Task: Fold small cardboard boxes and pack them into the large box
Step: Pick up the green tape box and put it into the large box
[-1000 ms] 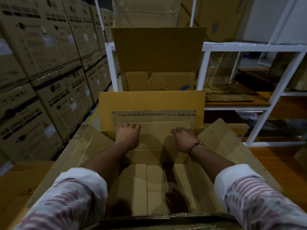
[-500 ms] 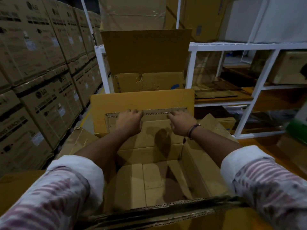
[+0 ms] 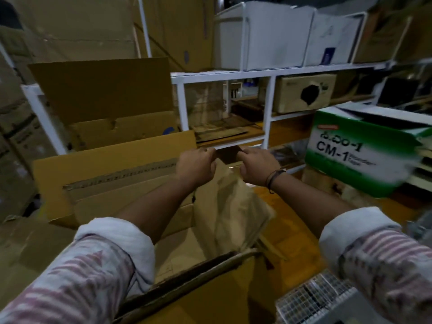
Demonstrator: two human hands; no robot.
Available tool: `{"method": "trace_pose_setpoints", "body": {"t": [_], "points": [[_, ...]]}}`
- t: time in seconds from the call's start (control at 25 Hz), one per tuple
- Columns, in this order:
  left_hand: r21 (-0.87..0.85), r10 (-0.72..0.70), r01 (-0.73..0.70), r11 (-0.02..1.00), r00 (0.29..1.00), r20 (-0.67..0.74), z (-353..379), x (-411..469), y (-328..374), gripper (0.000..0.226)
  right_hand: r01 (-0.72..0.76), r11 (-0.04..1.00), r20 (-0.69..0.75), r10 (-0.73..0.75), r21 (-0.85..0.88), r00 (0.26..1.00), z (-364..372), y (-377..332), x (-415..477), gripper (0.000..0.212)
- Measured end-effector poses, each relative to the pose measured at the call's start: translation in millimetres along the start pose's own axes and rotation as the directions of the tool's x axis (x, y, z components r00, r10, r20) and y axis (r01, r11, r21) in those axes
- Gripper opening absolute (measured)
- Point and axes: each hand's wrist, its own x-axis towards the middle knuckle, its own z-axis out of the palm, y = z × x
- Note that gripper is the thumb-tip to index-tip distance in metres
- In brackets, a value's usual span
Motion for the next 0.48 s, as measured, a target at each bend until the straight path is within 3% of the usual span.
{"method": "trace_pose_setpoints", "body": {"t": [0.28, 0.48], "points": [[-0.147, -0.058, 0.053, 0.988, 0.998, -0.034, 12.9, 63.2, 156.9, 0.019, -0.247, 0.961, -0.02, 0.251, 0.12, 0.968, 6.6, 158.7, -110.7, 0.025], [-0.187, -0.031, 0.023, 0.982, 0.999, -0.042, 30.5, 98.2, 258.4, 0.019, -0.489, 0.86, -0.072, 0.502, 0.145, 0.862, 4.3, 267.6, -172.6, 0.039]]}}
